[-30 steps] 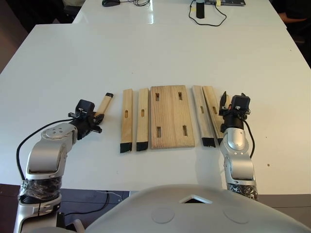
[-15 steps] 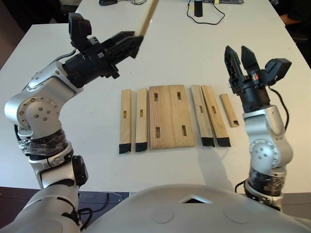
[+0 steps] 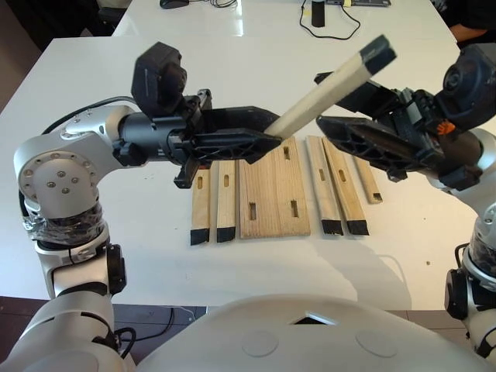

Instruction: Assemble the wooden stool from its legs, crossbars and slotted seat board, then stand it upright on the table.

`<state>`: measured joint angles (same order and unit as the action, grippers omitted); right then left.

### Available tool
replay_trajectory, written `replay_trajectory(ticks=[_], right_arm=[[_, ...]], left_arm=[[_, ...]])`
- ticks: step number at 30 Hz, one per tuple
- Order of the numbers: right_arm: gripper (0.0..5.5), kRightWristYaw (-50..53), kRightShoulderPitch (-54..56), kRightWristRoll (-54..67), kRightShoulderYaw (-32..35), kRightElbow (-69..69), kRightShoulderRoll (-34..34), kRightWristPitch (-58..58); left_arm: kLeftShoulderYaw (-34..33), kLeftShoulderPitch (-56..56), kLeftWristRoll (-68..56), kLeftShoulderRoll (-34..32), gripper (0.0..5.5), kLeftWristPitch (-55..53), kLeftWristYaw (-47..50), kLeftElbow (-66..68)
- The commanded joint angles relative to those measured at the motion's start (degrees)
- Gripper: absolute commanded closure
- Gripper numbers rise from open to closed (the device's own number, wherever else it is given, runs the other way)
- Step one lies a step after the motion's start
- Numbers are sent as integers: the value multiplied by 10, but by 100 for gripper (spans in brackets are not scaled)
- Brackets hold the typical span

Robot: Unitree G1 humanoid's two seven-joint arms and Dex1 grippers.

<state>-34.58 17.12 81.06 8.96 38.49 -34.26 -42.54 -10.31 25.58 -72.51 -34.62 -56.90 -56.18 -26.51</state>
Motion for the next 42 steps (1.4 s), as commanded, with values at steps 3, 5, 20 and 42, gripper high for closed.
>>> replay_trajectory(ticks=[3,5,20,42], right_arm=[[257,6,-6,-26,-12,7,-14,0],[279,8,-14,-27,-12,3,-12,1],[418,-27,-40,-98,-27,15,-32,16],[419,-234,-175,-482,-1,-215,-200,202]], left_arm=[[20,0,58,2,418,48,27,3],[22,-3,66,-1,418,57,23,4],[51,-34,116,-20,418,93,-10,7],[131,-106,298,-16,291,182,21,48]])
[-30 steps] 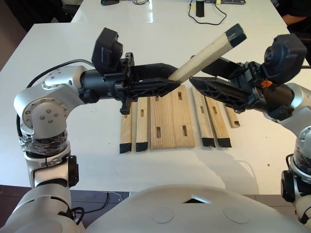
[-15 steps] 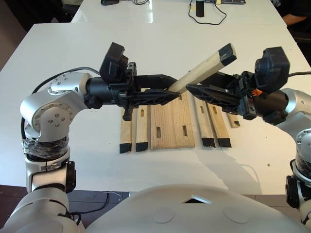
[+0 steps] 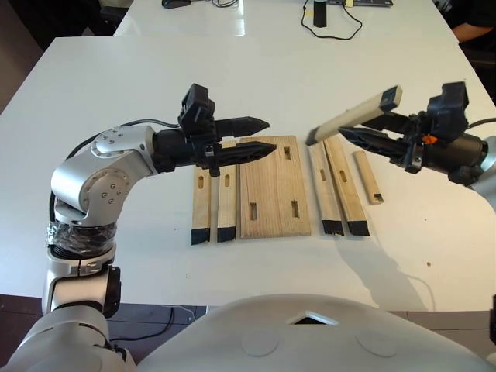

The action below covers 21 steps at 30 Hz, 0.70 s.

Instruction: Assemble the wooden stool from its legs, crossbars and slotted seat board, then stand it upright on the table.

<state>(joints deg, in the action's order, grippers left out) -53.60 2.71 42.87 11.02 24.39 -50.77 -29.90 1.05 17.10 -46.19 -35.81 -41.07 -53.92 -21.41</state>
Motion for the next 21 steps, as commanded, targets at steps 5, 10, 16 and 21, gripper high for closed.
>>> replay_trajectory(ticks=[5,10,16,21], right_arm=[[419,-70,-5,-206,-82,-180,-14,174],[419,-65,10,-261,-107,-231,11,239],[419,-66,-12,-269,-103,-216,15,259],[419,-70,-26,-256,-101,-182,15,245]], left_arm=[[25,-32,53,1,291,39,-4,-4],[14,-22,33,22,291,22,24,-23],[19,-32,27,18,291,15,28,-66],[21,-37,28,12,291,14,20,-69]])
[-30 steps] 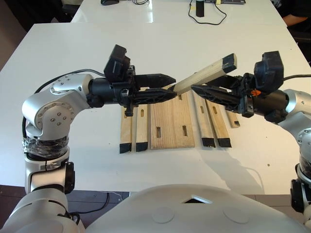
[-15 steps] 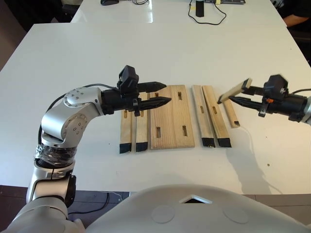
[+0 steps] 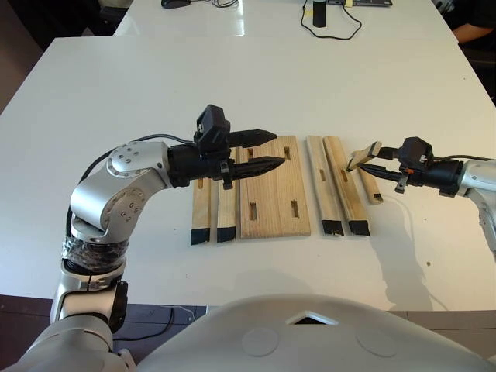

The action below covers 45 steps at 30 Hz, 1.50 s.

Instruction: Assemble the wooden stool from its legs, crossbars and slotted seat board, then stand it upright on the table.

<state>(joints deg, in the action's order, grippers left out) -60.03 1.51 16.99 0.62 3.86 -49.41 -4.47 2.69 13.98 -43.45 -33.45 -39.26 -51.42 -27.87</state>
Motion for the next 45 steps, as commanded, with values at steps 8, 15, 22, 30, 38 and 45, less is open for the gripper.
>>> replay_trajectory(ticks=[8,15,22,30,38,45], right_arm=[[419,-3,-16,0,11,35,-5,-6],[419,-7,-22,6,18,52,-4,-8],[419,-11,-46,10,10,70,5,-13],[419,-23,-83,-12,-8,48,2,5],[419,-66,-87,33,0,61,-29,-32],[419,-92,-73,50,1,44,-35,-62]], left_arm=[[6,-11,3,-15,291,-2,-12,-6],[7,-21,8,-19,291,3,-14,-11],[9,-18,8,-27,291,6,-22,-8],[9,-13,8,-31,291,5,-32,-6],[14,-20,9,-32,291,5,-31,-14],[19,-29,15,-32,291,9,-30,-20]])
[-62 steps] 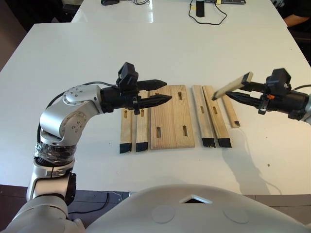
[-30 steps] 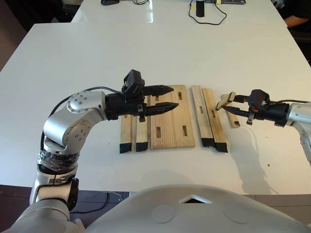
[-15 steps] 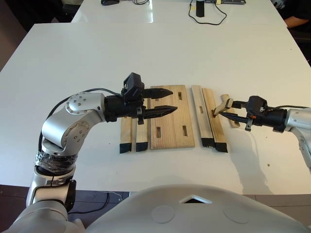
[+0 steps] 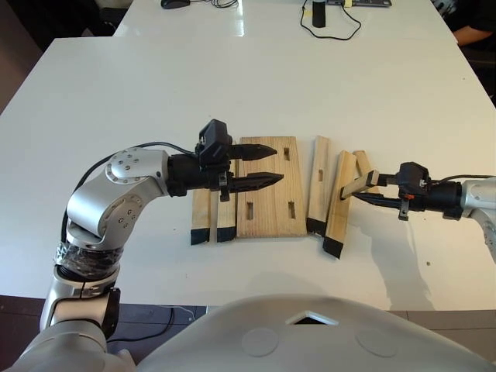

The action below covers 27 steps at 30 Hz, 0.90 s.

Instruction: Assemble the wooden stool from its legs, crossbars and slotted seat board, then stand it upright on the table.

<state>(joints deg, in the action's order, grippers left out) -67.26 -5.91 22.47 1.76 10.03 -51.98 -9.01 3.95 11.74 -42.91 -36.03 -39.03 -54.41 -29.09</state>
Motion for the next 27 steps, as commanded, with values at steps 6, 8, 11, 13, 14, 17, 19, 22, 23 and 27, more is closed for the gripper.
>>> replay_trajectory(ticks=[6,8,11,13,14,17,19,22,23,27], right_arm=[[419,-30,32,-47,-57,-68,4,0],[420,-34,53,-62,-76,-82,8,4],[441,-41,74,-75,-100,-94,12,-1],[470,-46,85,-88,-114,-109,16,1],[481,-48,88,-93,-118,-115,17,3],[523,-49,87,-97,-119,-119,18,6],[547,-52,80,-96,-113,-114,14,6],[547,-46,63,-97,-97,-105,2,8],[547,-44,55,-97,-89,-101,-3,8],[547,-39,35,-90,-62,-86,-17,7]], left_arm=[[18,-4,19,-8,291,9,-5,-6],[22,-3,23,-8,291,11,-6,-4],[27,0,26,-7,291,12,-9,-1],[30,1,29,-6,291,12,-9,0],[33,1,30,-6,291,13,-10,1],[37,2,34,-6,291,16,-10,3],[34,0,33,-7,291,17,-10,2],[34,-6,37,-10,291,21,-9,1],[36,-6,40,-10,291,23,-10,2],[35,-13,46,-9,291,27,-6,1]])
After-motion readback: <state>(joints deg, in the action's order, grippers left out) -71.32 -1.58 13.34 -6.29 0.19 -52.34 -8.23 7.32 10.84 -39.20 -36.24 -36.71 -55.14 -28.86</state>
